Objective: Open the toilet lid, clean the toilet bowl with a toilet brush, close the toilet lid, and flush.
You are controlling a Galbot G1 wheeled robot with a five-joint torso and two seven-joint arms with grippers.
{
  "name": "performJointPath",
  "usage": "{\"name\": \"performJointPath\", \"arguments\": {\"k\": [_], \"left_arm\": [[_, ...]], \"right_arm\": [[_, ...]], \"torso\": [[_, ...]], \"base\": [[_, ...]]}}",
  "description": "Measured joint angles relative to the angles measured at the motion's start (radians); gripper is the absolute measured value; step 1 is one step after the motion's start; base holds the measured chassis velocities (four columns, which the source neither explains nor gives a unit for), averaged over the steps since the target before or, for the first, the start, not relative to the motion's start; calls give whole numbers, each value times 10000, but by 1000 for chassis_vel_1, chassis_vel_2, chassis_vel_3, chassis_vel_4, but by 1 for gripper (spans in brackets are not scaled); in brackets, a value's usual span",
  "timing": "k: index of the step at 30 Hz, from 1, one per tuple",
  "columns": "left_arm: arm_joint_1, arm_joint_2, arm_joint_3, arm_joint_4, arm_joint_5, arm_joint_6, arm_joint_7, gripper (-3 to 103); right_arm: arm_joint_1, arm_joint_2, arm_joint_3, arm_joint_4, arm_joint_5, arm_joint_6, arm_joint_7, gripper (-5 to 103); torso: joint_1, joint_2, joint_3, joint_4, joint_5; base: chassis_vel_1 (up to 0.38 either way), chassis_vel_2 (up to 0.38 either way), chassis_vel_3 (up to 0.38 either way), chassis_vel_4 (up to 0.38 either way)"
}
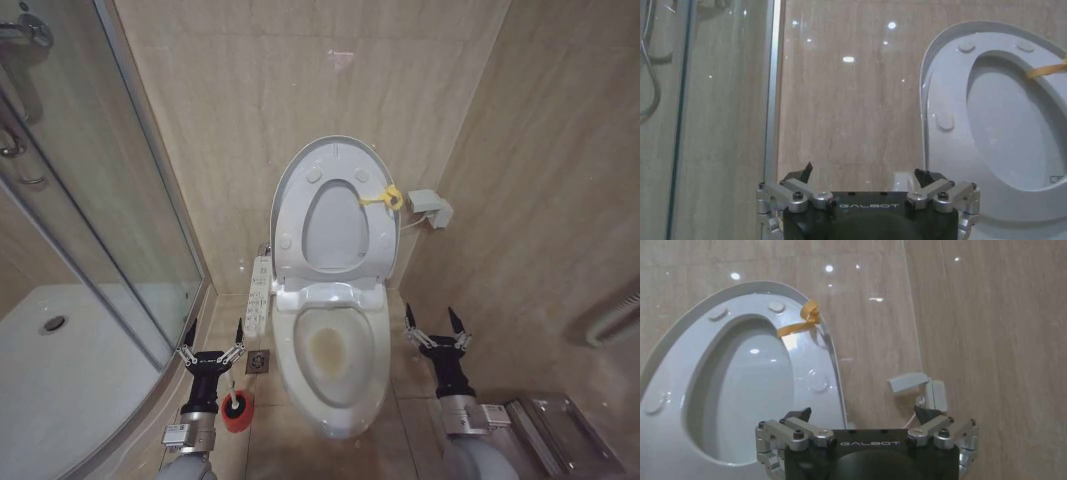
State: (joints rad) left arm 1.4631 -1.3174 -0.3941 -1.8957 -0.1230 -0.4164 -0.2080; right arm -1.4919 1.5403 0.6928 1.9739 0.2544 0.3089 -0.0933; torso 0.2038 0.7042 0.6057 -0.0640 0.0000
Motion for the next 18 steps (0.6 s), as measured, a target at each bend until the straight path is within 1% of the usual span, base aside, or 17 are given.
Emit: {"name": "performJointPath", "arguments": {"k": [5, 11, 18], "left_arm": [[6, 0, -1, 0, 0, 0, 0, 100], [7, 0, -1, 0, 0, 0, 0, 100], [5, 0, 0, 0, 0, 0, 0, 100]], "right_arm": [[72, -108, 79, -19, 122, -92, 309, 100], [121, -151, 106, -45, 148, -167, 423, 100], [194, -104, 107, -167, 105, 85, 462, 100]], "torso": [[-9, 1, -3, 0, 1], [-14, 4, -5, -2, 0], [-9, 3, -3, 0, 1]], "base": [[-10, 37, 9, -12], [11, -30, -11, 19], [-44, -21, 59, 17]]}}
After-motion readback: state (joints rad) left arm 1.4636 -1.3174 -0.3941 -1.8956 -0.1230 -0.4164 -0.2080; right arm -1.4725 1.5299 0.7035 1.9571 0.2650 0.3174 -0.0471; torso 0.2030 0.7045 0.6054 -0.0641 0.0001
